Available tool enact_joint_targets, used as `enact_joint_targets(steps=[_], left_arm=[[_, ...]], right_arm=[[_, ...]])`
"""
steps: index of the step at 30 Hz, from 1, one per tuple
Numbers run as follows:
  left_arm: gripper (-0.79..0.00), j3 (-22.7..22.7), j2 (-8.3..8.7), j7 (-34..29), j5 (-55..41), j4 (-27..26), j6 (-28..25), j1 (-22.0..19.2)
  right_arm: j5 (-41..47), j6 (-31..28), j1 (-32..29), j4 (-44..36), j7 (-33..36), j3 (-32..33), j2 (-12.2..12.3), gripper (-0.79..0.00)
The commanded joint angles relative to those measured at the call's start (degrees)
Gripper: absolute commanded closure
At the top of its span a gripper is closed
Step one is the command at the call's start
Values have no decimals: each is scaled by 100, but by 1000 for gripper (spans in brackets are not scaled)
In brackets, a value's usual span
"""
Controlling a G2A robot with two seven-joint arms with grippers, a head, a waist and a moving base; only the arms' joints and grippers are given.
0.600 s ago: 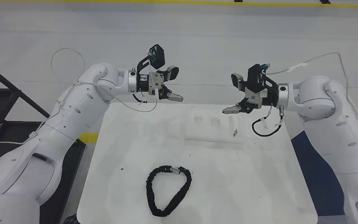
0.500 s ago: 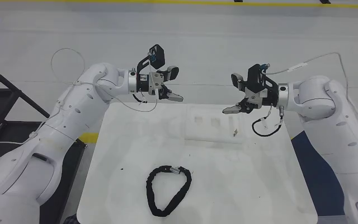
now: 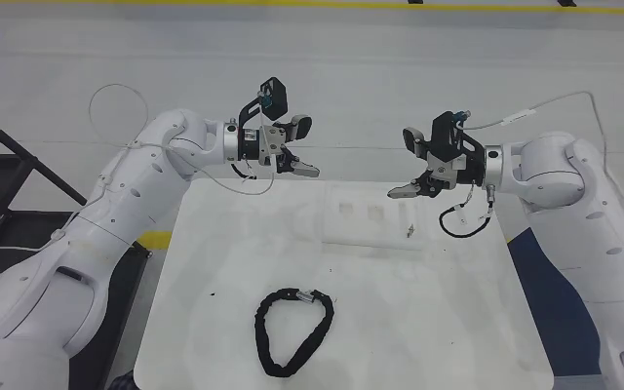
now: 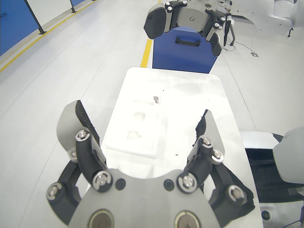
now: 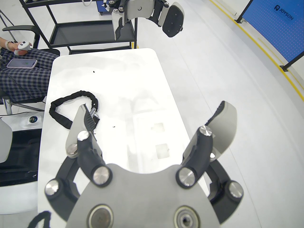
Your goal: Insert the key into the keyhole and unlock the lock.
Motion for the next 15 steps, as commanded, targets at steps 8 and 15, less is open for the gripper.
enact_joint_targets(steps=[8, 15], left_arm=[[-785, 0, 0, 0, 0, 0, 0, 0], [-785, 0, 0, 0, 0, 0, 0, 0]], right_arm=[[-256, 472, -159, 107, 3, -62, -2, -785], [-355, 1710, -351, 722, 60, -386, -101, -785]])
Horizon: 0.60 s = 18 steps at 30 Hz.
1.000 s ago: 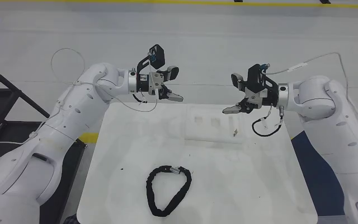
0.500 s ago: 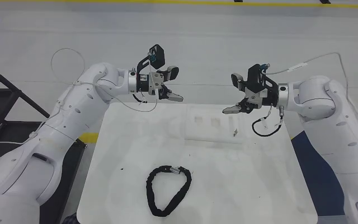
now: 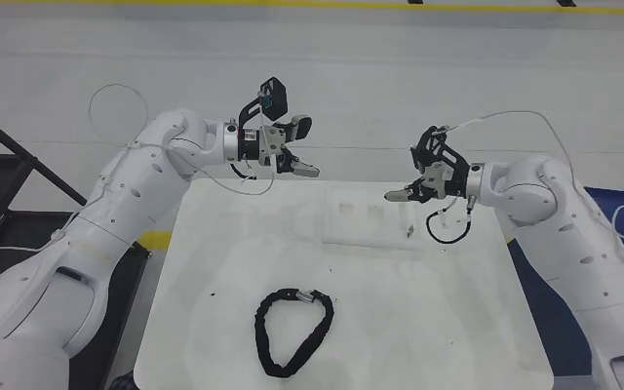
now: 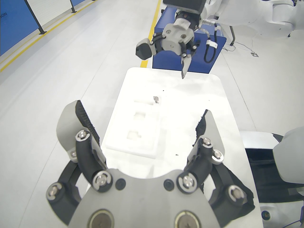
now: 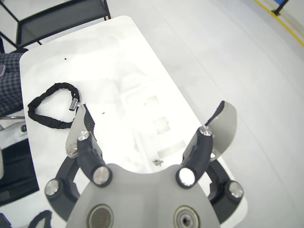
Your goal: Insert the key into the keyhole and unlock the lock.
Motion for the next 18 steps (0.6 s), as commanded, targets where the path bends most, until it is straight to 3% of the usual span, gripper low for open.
enact_joint_targets(steps=[1, 14, 18], left_arm=[[-785, 0, 0, 0, 0, 0, 0, 0], [-785, 0, 0, 0, 0, 0, 0, 0], [-785, 0, 0, 0, 0, 0, 0, 0]], right_arm=[[134, 257, -12, 242, 15, -70, -32, -785], [807, 2285, 139, 1239, 970, -578, -306, -785], [884, 2656, 162, 1342, 1218, -708, -379, -785]])
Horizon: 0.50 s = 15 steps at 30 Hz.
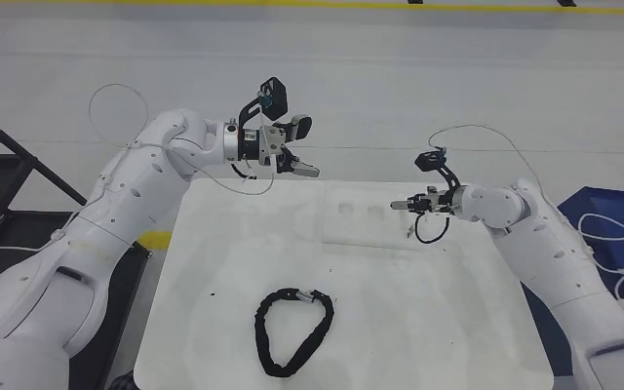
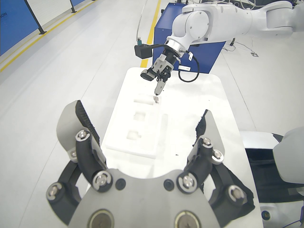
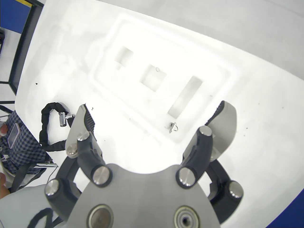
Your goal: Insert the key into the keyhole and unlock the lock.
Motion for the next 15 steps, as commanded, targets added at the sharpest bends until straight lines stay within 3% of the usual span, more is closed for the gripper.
enact_joint_targets(steps=[1, 12, 15], left_arm=[[-785, 0, 0, 0, 0, 0, 0, 0], [-785, 0, 0, 0, 0, 0, 0, 0], [-785, 0, 0, 0, 0, 0, 0, 0]], right_arm=[[43, 48, 11, 49, 119, -59, -30, -785], [299, 851, 165, 700, 339, -367, -287, -785], [340, 775, 173, 719, 319, -380, -307, -785]])
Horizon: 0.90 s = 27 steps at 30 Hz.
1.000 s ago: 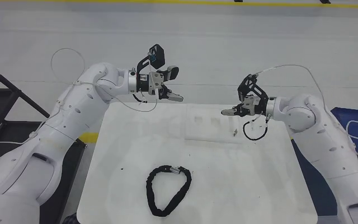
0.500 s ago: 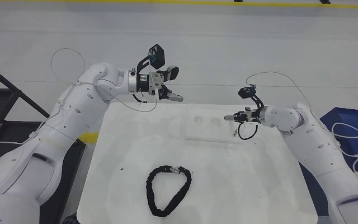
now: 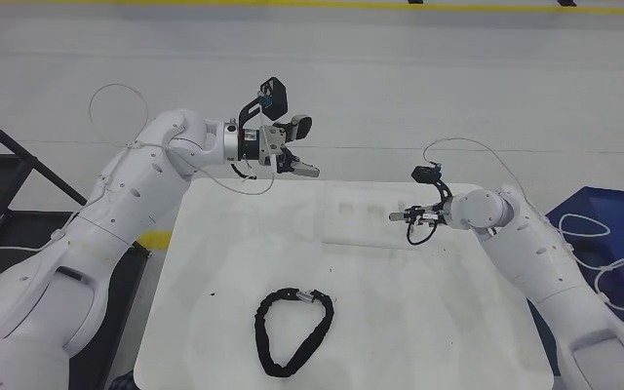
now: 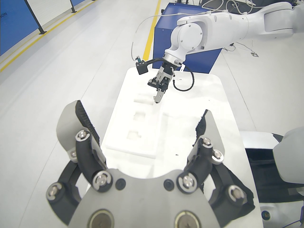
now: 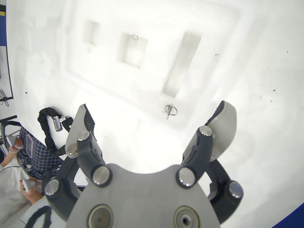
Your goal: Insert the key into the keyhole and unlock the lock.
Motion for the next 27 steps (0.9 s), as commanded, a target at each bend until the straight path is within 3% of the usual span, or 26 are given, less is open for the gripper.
enact_joint_targets(steps=[1, 13, 17, 27], left_arm=[[-785, 0, 0, 0, 0, 0, 0, 0], [-785, 0, 0, 0, 0, 0, 0, 0], [-785, 0, 0, 0, 0, 0, 0, 0], [-785, 0, 0, 0, 0, 0, 0, 0]], right_arm=[[-5, -26, -1, -4, 0, 1, 3, -785], [32, -51, -47, -50, 18, 3, 1, -785], [-101, 98, 48, -188, 530, -58, -9, -785], [-272, 265, 328, 203, 871, -467, -259, -785]])
